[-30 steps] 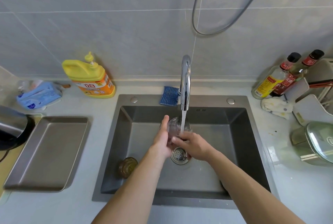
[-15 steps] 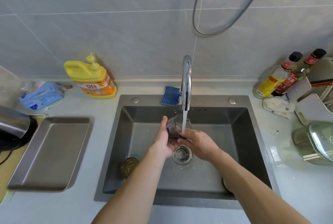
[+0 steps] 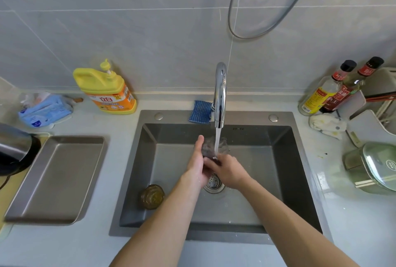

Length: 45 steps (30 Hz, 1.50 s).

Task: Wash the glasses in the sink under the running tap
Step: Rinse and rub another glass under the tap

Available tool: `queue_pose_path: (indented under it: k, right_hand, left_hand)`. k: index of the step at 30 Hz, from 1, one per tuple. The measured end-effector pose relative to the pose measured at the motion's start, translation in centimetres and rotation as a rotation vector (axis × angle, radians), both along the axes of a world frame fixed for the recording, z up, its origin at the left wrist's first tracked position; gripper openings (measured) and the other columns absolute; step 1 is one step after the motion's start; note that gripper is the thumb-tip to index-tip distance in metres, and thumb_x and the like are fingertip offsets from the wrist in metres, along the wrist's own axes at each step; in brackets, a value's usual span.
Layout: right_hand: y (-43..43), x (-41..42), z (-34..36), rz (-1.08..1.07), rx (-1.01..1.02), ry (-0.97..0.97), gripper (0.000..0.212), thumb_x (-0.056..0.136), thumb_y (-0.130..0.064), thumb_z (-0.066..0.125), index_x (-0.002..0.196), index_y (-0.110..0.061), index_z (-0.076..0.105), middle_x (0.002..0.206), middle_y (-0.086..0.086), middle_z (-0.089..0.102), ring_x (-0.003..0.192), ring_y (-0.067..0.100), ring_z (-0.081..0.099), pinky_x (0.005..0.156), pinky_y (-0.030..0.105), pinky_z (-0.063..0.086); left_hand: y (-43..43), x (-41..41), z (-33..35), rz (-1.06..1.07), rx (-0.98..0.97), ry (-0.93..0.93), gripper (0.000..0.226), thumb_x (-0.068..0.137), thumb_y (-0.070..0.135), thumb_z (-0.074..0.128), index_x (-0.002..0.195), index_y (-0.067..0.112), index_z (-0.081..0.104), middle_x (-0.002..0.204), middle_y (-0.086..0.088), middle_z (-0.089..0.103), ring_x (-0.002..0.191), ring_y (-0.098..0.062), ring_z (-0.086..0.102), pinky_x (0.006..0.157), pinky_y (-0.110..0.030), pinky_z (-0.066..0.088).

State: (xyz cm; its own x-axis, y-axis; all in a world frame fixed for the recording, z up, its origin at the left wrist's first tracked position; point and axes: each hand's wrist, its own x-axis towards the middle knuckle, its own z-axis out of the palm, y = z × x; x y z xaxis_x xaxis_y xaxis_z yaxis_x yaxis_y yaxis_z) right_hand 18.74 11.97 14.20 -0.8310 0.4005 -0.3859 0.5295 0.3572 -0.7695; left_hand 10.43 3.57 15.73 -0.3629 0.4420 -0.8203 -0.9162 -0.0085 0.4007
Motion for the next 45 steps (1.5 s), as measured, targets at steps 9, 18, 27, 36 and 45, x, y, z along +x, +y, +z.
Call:
queue_pose_path:
  k: [9, 18, 27, 36, 45]
  right_hand:
    - [1.0, 1.3, 0.1, 0.032, -0.471, -0.071, 0.028, 0.097, -0.038, 0.071, 0.114, -0.016, 0.072, 0.104, 0.008, 0.078, 0.089, 0.023, 0.078, 0.064, 0.038, 0.064]
    - [0.4, 0.0, 1.5, -0.045, -0.261, 0.081, 0.02, 0.095, -0.035, 0.073, 0.081, -0.021, 0.074, 0.056, 0.007, 0.056, 0.046, 0.014, 0.047, 0.043, 0.03, 0.046]
    - [1.9, 0.9, 0.0, -0.09, -0.061, 0.29, 0.087, 0.066, -0.027, 0.098, 0.14, -0.024, 0.054, 0.132, -0.01, 0.049, 0.119, -0.002, 0.055, 0.1, 0.021, 0.051]
    - [2.2, 0.7, 0.5, -0.176, -0.129, 0.181, 0.099, 0.058, -0.026, 0.1, 0.143, -0.022, 0.05, 0.128, -0.007, 0.063, 0.118, 0.01, 0.063, 0.103, 0.029, 0.05]
    - [4.0, 0.2, 2.9, 0.237, 0.17, -0.061, 0.1, 0.061, -0.027, 0.093, 0.147, -0.027, 0.044, 0.125, -0.008, 0.047, 0.118, 0.018, 0.044, 0.098, 0.031, 0.044]
  left_hand:
    - [-1.2, -0.2, -0.3, -0.051, -0.116, 0.061, 0.048, 0.094, 0.051, 0.069, 0.091, 0.005, 0.078, 0.084, -0.014, 0.08, 0.069, -0.028, 0.077, 0.058, -0.036, 0.062]
    - [-0.8, -0.4, 0.4, 0.034, -0.039, 0.032, 0.054, 0.096, 0.056, 0.063, 0.088, 0.003, 0.075, 0.079, -0.015, 0.078, 0.066, -0.026, 0.077, 0.065, -0.036, 0.062]
    - [-1.2, -0.7, -0.2, 0.012, -0.11, -0.114, 0.048, 0.103, 0.033, 0.037, 0.1, 0.004, 0.076, 0.088, -0.018, 0.077, 0.07, -0.032, 0.073, 0.054, -0.033, 0.061]
    - [0.0, -2.1, 0.3, -0.24, -0.005, 0.038, 0.06, 0.108, 0.053, 0.037, 0.113, 0.008, 0.076, 0.106, -0.017, 0.078, 0.087, -0.03, 0.076, 0.075, -0.042, 0.06]
    - [1.4, -1.6, -2.8, -0.547, -0.364, 0.627, 0.017, 0.095, -0.001, 0.065, 0.089, 0.012, 0.073, 0.087, -0.005, 0.067, 0.084, -0.019, 0.058, 0.057, -0.014, 0.048]
